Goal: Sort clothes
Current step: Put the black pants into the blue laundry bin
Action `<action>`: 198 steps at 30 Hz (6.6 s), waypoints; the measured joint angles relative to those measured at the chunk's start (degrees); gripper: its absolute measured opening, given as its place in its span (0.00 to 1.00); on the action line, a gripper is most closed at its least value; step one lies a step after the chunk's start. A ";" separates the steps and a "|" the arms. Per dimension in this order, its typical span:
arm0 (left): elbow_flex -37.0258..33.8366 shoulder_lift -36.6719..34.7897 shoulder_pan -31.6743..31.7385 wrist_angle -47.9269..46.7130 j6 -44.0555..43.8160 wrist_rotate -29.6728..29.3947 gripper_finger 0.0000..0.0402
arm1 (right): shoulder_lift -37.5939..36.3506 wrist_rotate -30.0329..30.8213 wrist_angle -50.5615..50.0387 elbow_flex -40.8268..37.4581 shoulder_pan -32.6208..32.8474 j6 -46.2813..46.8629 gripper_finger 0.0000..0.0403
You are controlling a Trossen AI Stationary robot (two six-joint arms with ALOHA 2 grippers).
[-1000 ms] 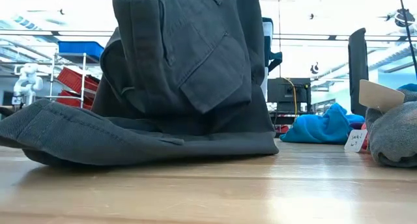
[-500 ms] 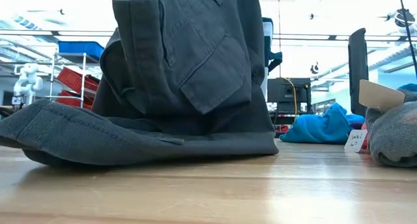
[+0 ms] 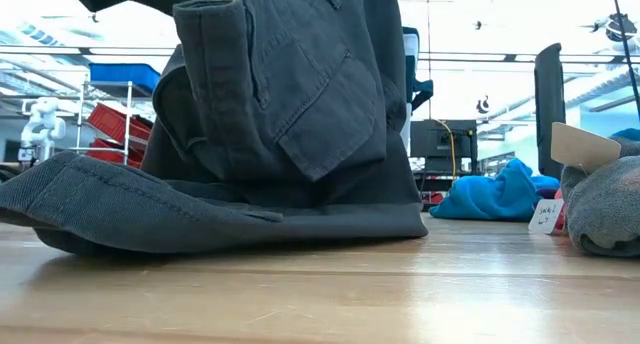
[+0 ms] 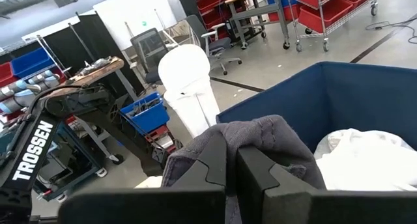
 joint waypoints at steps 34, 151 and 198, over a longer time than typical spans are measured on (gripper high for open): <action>-0.07 1.77 6.17 -20.20 -2.79 3.44 0.07 | 0.00 -3.16 -0.06 0.00 1.87 0.05 0.00; 24.84 8.79 3.54 -13.72 55.72 23.88 0.38 | 30.88 -8.04 11.19 0.00 24.35 -38.81 0.61; 44.63 -4.07 -6.01 -53.40 40.13 -11.13 0.38 | 8.47 -0.36 24.11 -0.02 30.75 -57.18 0.03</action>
